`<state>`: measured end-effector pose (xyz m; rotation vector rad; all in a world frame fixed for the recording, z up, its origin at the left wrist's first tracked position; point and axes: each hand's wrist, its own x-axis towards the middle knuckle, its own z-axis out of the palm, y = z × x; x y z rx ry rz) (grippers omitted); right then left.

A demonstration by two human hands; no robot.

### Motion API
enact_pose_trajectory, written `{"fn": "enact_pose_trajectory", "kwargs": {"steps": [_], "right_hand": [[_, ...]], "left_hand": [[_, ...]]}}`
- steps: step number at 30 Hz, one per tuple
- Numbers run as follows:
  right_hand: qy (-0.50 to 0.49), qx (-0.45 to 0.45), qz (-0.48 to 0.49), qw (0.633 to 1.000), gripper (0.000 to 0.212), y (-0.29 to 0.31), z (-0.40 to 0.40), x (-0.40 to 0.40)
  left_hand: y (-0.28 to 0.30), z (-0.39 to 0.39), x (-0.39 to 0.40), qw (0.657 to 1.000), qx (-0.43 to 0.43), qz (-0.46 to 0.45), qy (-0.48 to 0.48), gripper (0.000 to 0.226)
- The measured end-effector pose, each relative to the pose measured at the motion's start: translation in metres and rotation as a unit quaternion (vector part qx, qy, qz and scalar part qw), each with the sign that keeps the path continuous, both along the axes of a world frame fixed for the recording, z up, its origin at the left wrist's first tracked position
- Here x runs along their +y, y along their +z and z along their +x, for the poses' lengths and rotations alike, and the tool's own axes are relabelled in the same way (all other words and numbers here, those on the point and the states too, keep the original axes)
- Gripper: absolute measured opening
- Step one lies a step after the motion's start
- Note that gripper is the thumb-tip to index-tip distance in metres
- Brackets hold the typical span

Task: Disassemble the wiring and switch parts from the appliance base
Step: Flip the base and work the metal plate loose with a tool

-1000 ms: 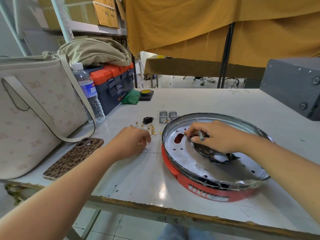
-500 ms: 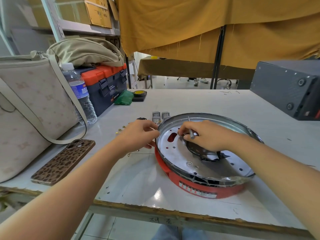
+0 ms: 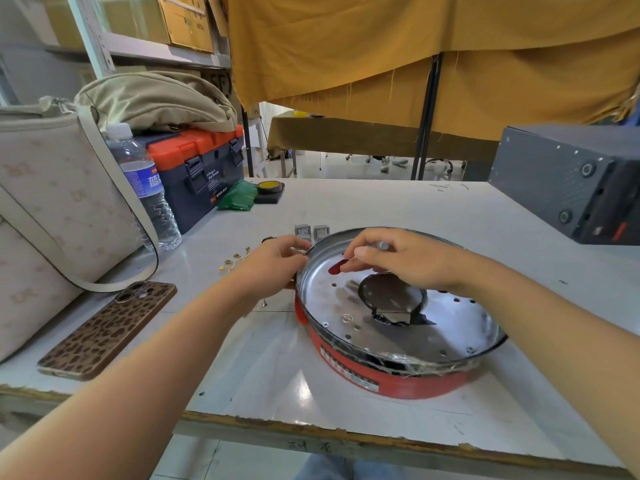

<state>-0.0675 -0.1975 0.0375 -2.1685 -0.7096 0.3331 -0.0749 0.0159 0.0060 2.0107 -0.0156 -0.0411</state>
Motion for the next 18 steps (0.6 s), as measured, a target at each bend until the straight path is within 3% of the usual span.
{"fn": "enact_pose_trajectory", "kwargs": {"steps": [6,10,14,18], "right_hand": [[0.040,-0.116,-0.158,0.980,0.017,-0.006,-0.003,0.000],[0.033,-0.140,-0.184,0.972,0.020,-0.007,-0.003,0.002],[0.014,-0.131,-0.161,0.978,0.022,-0.007,-0.001,0.002],[-0.009,-0.039,-0.022,0.999,0.027,-0.005,0.000,0.003]], "left_hand": [[0.013,-0.007,0.012,0.993,0.071,0.083,-0.046,0.029],[0.013,-0.011,0.013,0.995,0.066,0.055,-0.056,0.025],[0.006,-0.008,0.005,1.000,0.007,-0.008,0.008,0.022],[-0.002,-0.003,-0.001,0.998,-0.045,-0.010,0.033,0.011]]}}
